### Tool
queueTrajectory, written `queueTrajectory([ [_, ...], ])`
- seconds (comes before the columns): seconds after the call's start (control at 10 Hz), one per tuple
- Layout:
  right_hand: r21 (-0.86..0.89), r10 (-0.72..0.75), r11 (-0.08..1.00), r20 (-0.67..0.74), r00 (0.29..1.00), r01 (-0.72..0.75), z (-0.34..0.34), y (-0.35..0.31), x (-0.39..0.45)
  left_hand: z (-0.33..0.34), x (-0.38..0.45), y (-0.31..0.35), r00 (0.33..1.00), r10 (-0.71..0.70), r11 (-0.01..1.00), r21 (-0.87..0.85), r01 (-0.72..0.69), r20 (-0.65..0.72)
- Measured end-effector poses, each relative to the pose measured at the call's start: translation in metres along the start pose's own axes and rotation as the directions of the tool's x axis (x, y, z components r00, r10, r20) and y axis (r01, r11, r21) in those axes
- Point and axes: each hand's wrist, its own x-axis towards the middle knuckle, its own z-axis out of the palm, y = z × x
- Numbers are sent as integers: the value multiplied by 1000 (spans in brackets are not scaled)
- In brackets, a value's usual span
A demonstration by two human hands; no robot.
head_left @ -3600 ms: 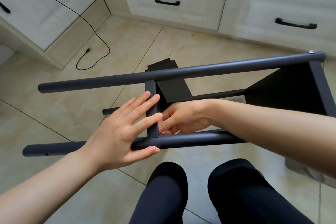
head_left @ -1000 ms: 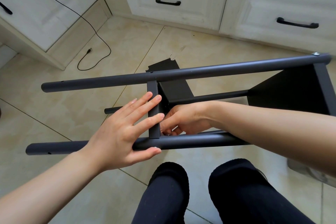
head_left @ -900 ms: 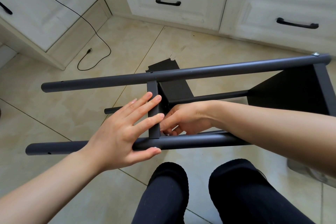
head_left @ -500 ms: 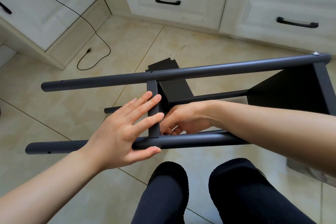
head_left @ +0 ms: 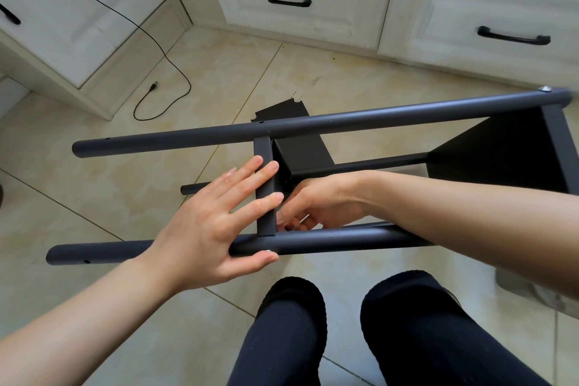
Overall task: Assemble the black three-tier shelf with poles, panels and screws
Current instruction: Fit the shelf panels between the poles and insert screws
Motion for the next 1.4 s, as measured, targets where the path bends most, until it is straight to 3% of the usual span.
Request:
queueTrajectory([
  [0.5,-18,-14,1000,-27,1000,14,4,-1,1,-2,1,3,1000,-19,1000,1,19,6],
  [0.8,9,-8,1000,48,999,8,5,-4,-2,-2,2,3,1000,-19,1000,2,19,5],
  [0.9,56,-37,998,27,999,35,7,-5,-1,-2,2,2,1000,-17,1000,1,17,6],
  [1.1,-41,-42,998,-52,998,40,10,-3,1,-1,1,1,1000,-11,1000,1,11,0],
  [1.2,7,-71,997,24,997,71,8,-4,-1,0,1,0,1000,1,1000,-5,-1,-9],
  [1.4,-56,-76,996,-45,996,74,7,-3,1,1,0,-2,1000,6,1000,-3,-6,-12],
])
